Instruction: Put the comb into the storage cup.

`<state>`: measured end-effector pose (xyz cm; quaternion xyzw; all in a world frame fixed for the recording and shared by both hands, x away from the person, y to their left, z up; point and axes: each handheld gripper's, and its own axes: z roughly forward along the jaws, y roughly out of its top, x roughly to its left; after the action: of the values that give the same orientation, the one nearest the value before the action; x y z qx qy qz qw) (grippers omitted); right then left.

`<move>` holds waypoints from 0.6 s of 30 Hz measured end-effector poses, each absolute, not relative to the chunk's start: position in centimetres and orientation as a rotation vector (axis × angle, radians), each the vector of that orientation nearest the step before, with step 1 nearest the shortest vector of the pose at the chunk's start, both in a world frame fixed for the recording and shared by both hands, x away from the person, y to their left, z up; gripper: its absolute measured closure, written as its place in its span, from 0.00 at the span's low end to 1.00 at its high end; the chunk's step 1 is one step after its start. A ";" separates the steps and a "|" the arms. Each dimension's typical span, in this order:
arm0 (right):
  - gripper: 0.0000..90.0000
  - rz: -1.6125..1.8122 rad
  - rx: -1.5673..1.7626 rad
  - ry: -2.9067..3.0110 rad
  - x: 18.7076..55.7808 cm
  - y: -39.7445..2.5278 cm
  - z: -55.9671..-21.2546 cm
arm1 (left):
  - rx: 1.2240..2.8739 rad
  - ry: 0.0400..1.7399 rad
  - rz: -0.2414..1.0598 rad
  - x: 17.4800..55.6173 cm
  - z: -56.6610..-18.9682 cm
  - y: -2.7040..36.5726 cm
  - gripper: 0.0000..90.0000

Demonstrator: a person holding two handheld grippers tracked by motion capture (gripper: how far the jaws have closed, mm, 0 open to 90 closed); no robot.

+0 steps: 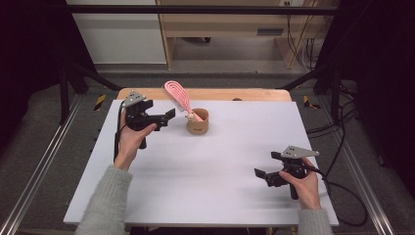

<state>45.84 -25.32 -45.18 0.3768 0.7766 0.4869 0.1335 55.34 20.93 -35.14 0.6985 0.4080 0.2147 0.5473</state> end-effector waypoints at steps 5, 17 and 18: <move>0.01 1.406 1.091 2.255 45.9 -25.2 -45.3 | 1.665 0.935 0.488 54.0 -35.5 21.6 0.00; 0.01 1.413 1.094 2.252 45.9 -25.2 -45.3 | 1.685 0.900 0.466 51.2 -37.7 23.6 0.00; 0.01 1.411 1.093 2.252 45.9 -25.2 -45.3 | 1.685 0.898 0.459 51.0 -37.9 23.8 0.00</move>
<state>45.88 -25.16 -45.29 0.3771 0.7765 0.4868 0.1336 50.98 23.80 -37.95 0.7135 0.3803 0.1945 0.5554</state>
